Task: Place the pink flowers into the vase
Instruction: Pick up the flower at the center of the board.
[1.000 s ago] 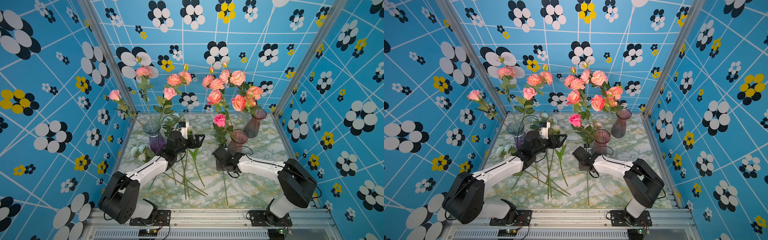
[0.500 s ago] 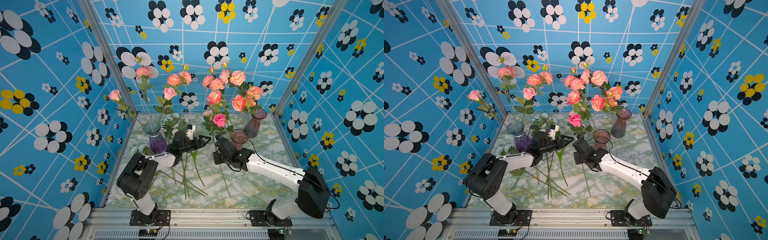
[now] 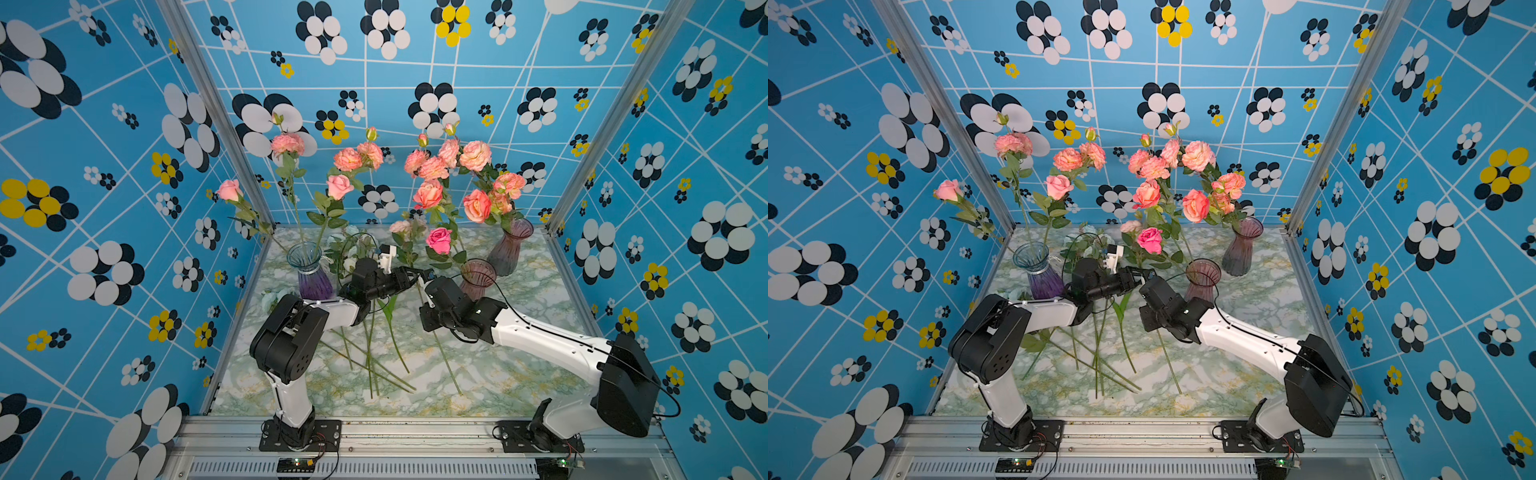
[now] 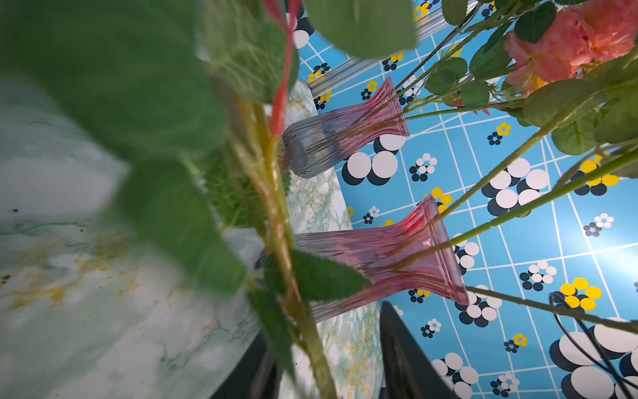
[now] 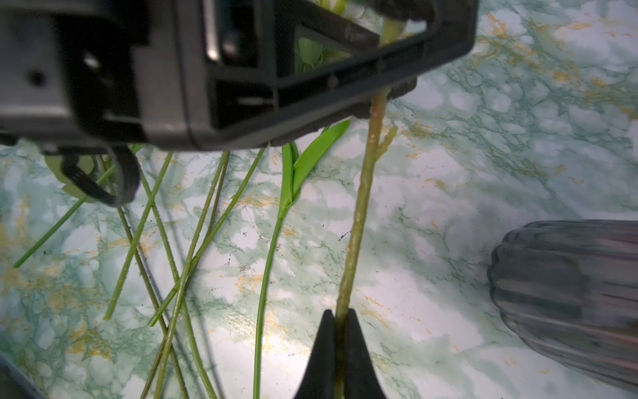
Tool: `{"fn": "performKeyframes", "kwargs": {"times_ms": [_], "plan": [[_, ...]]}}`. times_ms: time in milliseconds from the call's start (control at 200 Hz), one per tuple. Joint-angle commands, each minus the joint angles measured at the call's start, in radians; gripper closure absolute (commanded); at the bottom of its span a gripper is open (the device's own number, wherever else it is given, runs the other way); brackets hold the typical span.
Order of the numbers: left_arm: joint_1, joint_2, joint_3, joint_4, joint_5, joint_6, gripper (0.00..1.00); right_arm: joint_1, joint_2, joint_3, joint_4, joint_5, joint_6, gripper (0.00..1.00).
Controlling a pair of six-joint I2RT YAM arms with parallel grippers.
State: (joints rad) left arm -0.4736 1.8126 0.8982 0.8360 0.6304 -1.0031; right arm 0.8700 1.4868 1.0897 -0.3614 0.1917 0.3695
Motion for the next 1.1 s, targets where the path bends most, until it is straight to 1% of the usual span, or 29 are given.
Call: {"fn": "performKeyframes", "kwargs": {"times_ms": [0,70,105,185,250,405,505,540,590,720,775,875,1014,1099], "plan": [[-0.011,0.013,0.035,0.031,0.01,0.002,0.61,0.007,-0.023,0.03,0.007,-0.004,-0.029,1.0],[-0.017,0.006,0.03,0.031,0.009,0.003,0.64,0.007,-0.022,0.032,0.006,0.008,-0.031,1.0],[-0.019,0.001,0.023,0.03,0.003,0.006,0.67,0.007,-0.022,0.034,0.005,0.009,-0.032,1.0],[-0.023,-0.007,0.016,0.028,0.001,0.012,0.78,0.007,-0.019,0.034,0.003,0.009,-0.033,1.0],[-0.022,-0.012,0.014,0.025,0.003,0.014,0.85,0.007,-0.008,0.041,-0.008,0.023,-0.032,1.0],[-0.021,-0.044,0.013,-0.006,0.012,0.037,0.91,0.007,0.008,0.05,-0.024,0.053,-0.025,1.0],[-0.023,-0.075,0.016,-0.045,0.022,0.07,1.0,0.006,0.023,0.073,-0.047,0.071,-0.023,1.0],[-0.021,-0.089,0.016,-0.063,0.023,0.082,1.0,0.006,0.03,0.084,-0.055,0.073,-0.022,1.0],[-0.017,-0.112,0.012,-0.085,0.022,0.101,1.0,0.006,0.036,0.101,-0.069,0.072,-0.023,0.96],[-0.007,-0.189,0.004,-0.141,-0.004,0.149,1.0,0.006,0.031,0.124,-0.102,0.065,-0.041,0.81],[-0.007,-0.229,0.009,-0.201,-0.026,0.194,1.0,0.006,0.017,0.123,-0.123,0.065,-0.062,0.73],[-0.012,-0.308,0.028,-0.319,-0.079,0.296,1.0,-0.001,-0.02,0.108,-0.184,0.11,-0.097,0.61],[-0.015,-0.409,0.029,-0.4,-0.155,0.37,1.0,-0.015,-0.128,0.037,-0.219,0.104,-0.126,0.47],[-0.026,-0.457,0.019,-0.417,-0.189,0.405,1.0,-0.021,-0.2,-0.012,-0.231,0.094,-0.138,0.36]]}}
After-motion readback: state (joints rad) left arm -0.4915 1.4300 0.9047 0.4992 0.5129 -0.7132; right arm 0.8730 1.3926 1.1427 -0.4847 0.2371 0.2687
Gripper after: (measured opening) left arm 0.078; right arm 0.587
